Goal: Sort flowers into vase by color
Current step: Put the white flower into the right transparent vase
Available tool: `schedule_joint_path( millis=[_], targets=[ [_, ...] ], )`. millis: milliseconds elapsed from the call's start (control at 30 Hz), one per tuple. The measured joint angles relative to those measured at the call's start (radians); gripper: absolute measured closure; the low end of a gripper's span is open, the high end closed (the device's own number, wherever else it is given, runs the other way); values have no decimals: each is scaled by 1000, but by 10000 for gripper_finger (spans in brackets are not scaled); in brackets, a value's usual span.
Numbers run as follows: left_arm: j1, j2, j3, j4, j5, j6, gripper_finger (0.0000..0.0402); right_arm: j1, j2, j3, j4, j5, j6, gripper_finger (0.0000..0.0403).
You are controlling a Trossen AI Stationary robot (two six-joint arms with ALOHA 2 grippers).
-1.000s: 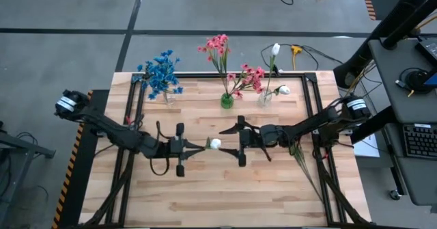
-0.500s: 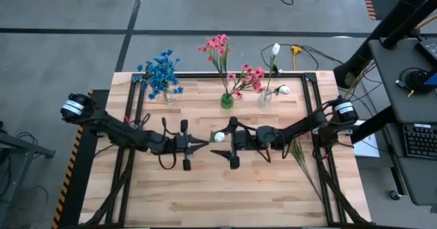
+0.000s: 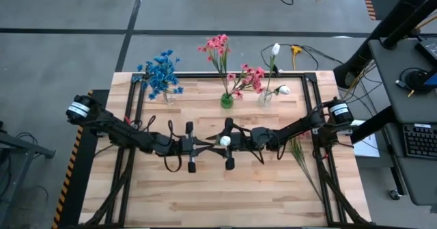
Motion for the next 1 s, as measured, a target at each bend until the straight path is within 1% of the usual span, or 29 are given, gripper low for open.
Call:
schedule_joint_path(
  millis=[167, 300, 367, 467, 667, 767, 833, 900, 1000],
  targets=[
    [0, -10, -3, 0, -1, -7, 401, 4, 0, 0, 2, 0, -21, 320],
    [0, -11, -2, 0, -9, -48, 399, 4, 0, 0, 2, 1, -25, 362],
    [0, -11, -1, 0, -13, -53, 388, 4, 0, 0, 1, 1, -23, 378],
    [0, -11, -1, -6, -14, -65, 359, 4, 0, 0, 0, 0, -20, 391],
    [0, -12, -1, -24, -19, -69, 269, 4, -18, 0, -36, 0, -4, 393],
    [0, -13, -1, -45, -19, -70, 227, 4, -62, 0, -120, 0, 29, 393],
    [0, -16, -1, -73, -19, -77, 207, 4, -108, 0, -221, 3, 54, 393],
    [0, -27, -1, -116, -19, -96, 195, 4, -167, 3, -355, 28, 73, 393],
    [0, -49, -1, -182, -19, -121, 187, 4, -264, 39, -614, 70, 103, 393]
  ],
)
